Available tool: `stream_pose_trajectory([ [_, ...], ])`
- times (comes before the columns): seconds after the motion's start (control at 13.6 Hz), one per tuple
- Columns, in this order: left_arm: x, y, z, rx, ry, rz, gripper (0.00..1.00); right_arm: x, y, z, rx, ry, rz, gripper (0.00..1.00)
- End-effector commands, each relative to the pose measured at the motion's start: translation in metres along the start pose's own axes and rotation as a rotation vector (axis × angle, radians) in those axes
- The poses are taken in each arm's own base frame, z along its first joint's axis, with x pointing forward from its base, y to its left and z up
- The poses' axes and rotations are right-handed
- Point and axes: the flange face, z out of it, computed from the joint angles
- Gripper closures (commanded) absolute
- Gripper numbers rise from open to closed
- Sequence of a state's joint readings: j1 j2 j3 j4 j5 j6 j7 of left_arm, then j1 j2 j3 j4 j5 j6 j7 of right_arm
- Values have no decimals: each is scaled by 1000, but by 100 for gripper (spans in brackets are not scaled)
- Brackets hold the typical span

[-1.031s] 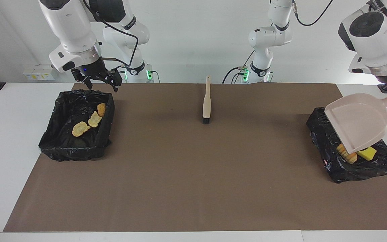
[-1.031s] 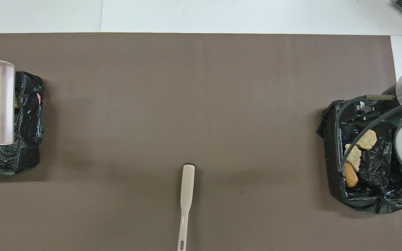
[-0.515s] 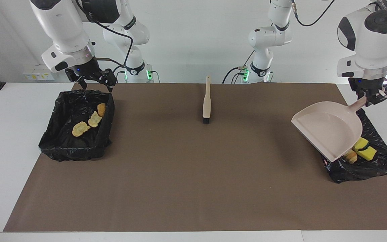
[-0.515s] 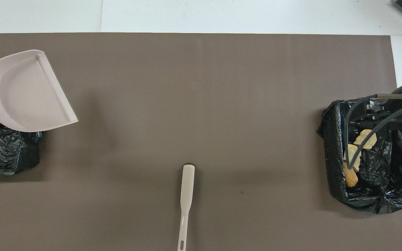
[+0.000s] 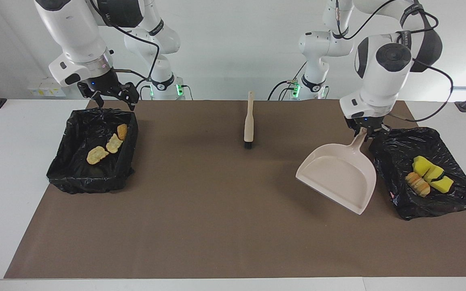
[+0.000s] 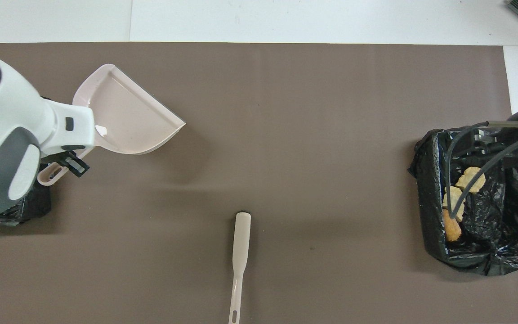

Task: Sweep and dump trash in bin
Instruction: 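Bring the empty dustpan back over the table with the left gripper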

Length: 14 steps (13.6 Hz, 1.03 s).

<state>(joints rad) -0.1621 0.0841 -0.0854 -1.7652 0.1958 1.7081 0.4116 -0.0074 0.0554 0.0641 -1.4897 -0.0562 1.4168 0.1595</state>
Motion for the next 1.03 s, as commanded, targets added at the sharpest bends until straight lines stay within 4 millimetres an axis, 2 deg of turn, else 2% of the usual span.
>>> stream_pose_trajectory([
  [0.0,49,60,26,-28,-12,-137,100,-4,6,-2,8,15,-19,0],
  [0.07,71,85,37,-37,9,-189,100,-5,8,-1,8,13,-15,0],
  [0.22,90,112,42,-107,55,-219,100,-3,10,-1,9,17,-12,0],
  [0.37,120,157,53,-146,110,-299,100,-4,9,-2,9,19,-13,0],
  [0.66,169,218,92,-185,155,-421,100,-4,9,-2,11,19,-13,0],
  [0.74,171,218,85,-179,154,-440,100,-4,9,-2,9,19,-13,0],
  [0.81,169,215,78,-181,156,-450,39,-4,9,-1,9,17,-13,0],
  [0.88,164,206,74,-187,145,-467,0,-3,10,-2,9,19,-12,0],
  [0.96,154,197,60,-182,137,-478,0,-4,9,-2,10,19,-13,0],
])
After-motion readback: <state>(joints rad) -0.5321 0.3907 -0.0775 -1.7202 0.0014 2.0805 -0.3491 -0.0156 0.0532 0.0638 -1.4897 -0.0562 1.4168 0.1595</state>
